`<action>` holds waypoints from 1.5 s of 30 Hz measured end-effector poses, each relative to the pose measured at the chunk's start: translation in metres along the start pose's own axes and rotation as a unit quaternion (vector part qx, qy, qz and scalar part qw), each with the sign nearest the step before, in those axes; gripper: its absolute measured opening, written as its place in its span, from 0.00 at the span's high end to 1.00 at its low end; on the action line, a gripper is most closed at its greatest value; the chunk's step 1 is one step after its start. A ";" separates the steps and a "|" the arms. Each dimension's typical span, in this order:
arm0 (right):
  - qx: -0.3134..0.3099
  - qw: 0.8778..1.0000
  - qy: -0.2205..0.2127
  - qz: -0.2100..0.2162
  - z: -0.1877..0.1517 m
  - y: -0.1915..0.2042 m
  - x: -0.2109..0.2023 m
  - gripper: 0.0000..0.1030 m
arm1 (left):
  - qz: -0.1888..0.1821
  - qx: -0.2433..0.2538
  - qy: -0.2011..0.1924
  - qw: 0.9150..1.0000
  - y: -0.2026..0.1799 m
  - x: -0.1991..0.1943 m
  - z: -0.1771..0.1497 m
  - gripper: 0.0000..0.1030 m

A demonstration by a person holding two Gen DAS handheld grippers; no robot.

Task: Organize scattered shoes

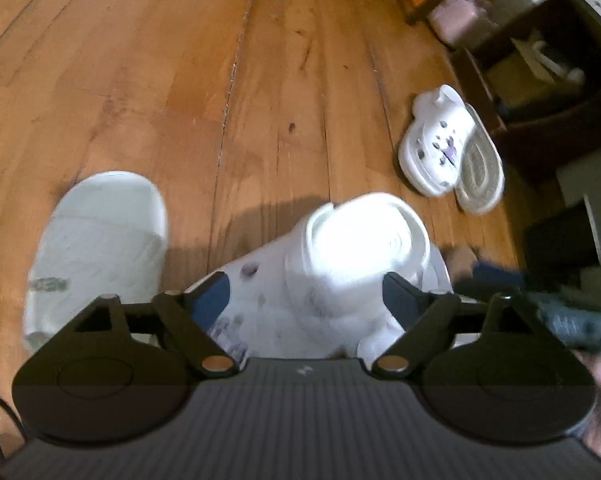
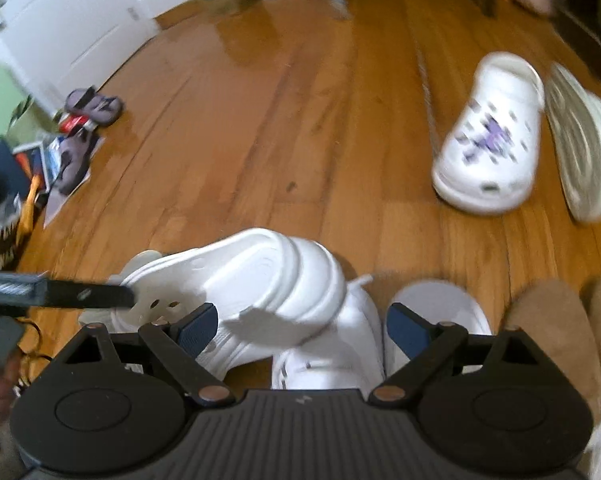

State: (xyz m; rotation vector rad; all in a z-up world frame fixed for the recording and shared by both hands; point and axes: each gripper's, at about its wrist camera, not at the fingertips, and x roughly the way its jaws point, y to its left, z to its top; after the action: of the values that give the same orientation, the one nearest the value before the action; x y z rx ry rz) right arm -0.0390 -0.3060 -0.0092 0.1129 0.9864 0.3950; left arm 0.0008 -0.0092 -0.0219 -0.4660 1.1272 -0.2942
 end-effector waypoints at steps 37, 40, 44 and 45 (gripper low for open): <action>-0.493 0.811 0.299 0.099 0.049 0.148 0.124 0.58 | -0.102 -0.082 -0.023 0.991 0.089 -0.021 -0.008 0.15; -0.501 0.812 0.294 0.065 0.052 0.152 0.120 0.72 | -0.110 -0.112 -0.030 0.987 0.100 -0.023 -0.008 0.15; -0.459 0.829 0.316 0.040 0.053 0.157 0.116 0.72 | -0.123 -0.138 -0.040 0.982 0.110 -0.026 -0.010 0.13; -0.439 0.838 0.320 0.047 0.057 0.154 0.113 0.72 | -0.125 -0.141 -0.042 0.981 0.110 -0.026 -0.010 0.13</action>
State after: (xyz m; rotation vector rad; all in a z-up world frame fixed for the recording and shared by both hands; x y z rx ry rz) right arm 0.0205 -0.1166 -0.0253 -0.8652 1.3631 0.9845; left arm -0.0198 0.0964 -0.0594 -0.8668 1.0330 -0.3314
